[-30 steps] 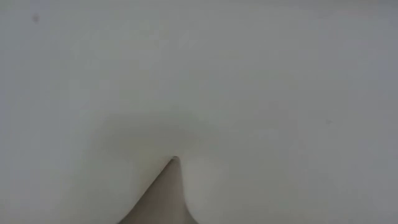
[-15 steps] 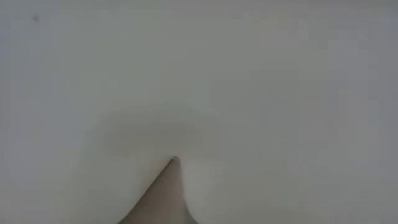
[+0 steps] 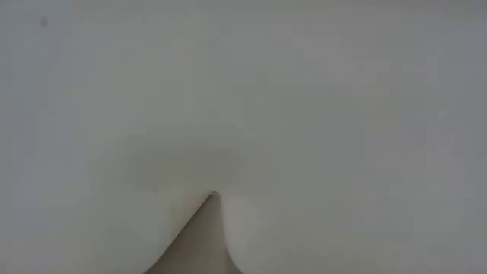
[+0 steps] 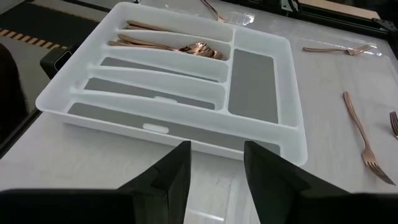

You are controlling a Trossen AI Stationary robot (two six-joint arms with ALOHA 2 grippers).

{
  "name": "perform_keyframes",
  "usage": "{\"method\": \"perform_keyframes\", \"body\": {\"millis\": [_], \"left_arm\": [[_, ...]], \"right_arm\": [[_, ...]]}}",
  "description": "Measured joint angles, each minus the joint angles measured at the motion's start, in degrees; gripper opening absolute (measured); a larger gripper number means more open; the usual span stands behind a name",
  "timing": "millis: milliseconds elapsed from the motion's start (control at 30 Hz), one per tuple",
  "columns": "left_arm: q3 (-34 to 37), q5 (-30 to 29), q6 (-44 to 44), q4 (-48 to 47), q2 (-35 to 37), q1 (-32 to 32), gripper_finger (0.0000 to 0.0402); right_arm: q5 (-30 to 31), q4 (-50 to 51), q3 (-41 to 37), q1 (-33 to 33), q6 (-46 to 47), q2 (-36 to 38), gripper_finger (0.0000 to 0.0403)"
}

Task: Sort silverware
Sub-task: Put the fork into the silverware tray

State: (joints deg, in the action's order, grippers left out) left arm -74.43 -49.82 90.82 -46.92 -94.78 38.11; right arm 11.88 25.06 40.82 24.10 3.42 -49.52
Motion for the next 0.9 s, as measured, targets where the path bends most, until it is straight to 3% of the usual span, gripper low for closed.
{"method": "perform_keyframes", "body": {"millis": [233,333,400,600,800,900], "left_arm": [[0.0,-1.2,-6.1,-0.6,0.0,0.6,0.0183],[0.0,-7.0,-11.0,-2.5,0.3,2.3,0.0183],[0.0,-7.7,-12.2,-6.6,1.3,2.5,0.0183],[0.1,-8.1,-10.7,-15.8,4.6,2.0,0.0183],[0.3,-11.9,-17.3,-13.4,5.6,2.3,0.0183],[2.6,-13.0,-23.6,-6.1,5.7,0.3,0.0183]], "right_arm": [[-0.6,0.5,0.0,0.0,-1.5,0.0,0.0139],[-14.5,9.8,0.0,-0.1,-19.1,1.5,0.0139],[-20.4,12.8,0.0,0.1,-23.2,2.5,0.0139],[-18.0,12.9,0.0,-0.2,-19.1,2.9,0.0139],[-17.8,12.9,0.0,-0.3,-19.1,2.8,0.0139],[-15.6,11.7,0.0,-0.4,-19.1,2.8,0.0139]]}}
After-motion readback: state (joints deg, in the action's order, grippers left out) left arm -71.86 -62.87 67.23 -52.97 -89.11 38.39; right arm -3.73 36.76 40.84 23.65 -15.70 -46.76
